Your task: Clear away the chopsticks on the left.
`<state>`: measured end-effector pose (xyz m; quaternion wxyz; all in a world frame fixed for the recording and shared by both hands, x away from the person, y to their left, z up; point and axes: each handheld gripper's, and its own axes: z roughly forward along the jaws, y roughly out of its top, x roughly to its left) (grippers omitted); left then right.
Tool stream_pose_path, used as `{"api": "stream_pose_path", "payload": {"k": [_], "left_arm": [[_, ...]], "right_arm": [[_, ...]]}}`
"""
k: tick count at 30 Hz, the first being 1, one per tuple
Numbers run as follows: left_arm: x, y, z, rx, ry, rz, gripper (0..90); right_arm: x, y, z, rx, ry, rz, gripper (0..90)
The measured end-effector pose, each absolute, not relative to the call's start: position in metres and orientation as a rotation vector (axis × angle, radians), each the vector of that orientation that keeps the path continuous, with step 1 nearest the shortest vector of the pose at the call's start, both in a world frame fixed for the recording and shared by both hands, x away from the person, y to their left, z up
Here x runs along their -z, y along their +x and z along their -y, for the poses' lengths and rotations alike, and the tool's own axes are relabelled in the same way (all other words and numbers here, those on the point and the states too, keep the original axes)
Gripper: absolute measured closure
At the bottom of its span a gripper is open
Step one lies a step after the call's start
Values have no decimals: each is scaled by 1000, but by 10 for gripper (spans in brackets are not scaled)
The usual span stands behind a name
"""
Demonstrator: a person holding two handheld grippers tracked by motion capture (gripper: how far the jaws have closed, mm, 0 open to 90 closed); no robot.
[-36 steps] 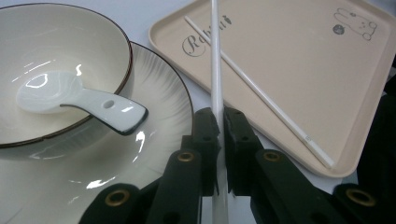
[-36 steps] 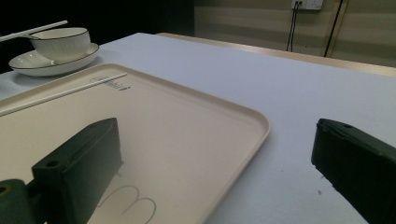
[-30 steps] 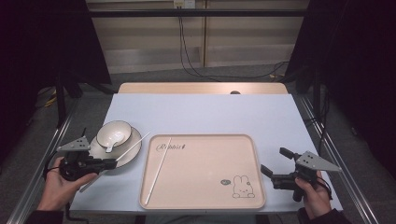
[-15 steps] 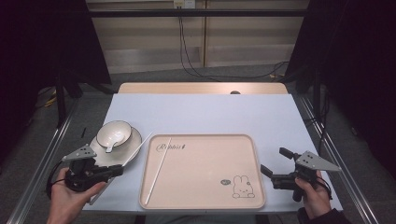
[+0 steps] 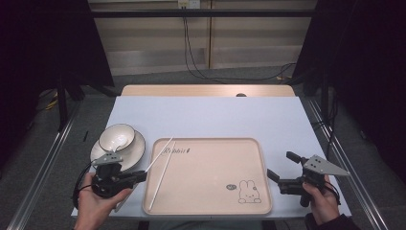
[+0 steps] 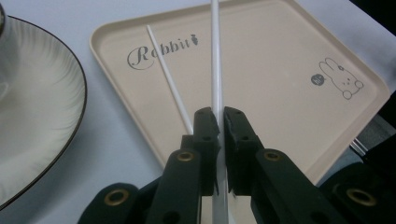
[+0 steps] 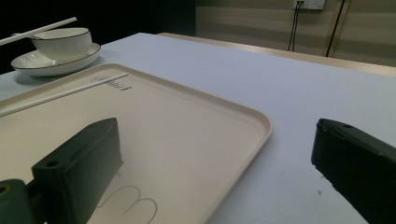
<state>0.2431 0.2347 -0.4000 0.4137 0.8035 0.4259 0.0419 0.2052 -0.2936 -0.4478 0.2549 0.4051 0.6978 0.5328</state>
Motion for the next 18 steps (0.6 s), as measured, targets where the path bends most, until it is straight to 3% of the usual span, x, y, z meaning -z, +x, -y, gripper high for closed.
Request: {"api": "stream_pose_path", "payload": {"k": [18], "left_arm": [[411,276,-192,-87,1993,-1214,844]], "right_arm": [[448,205,293,-1454,1098,-1894,16]]}}
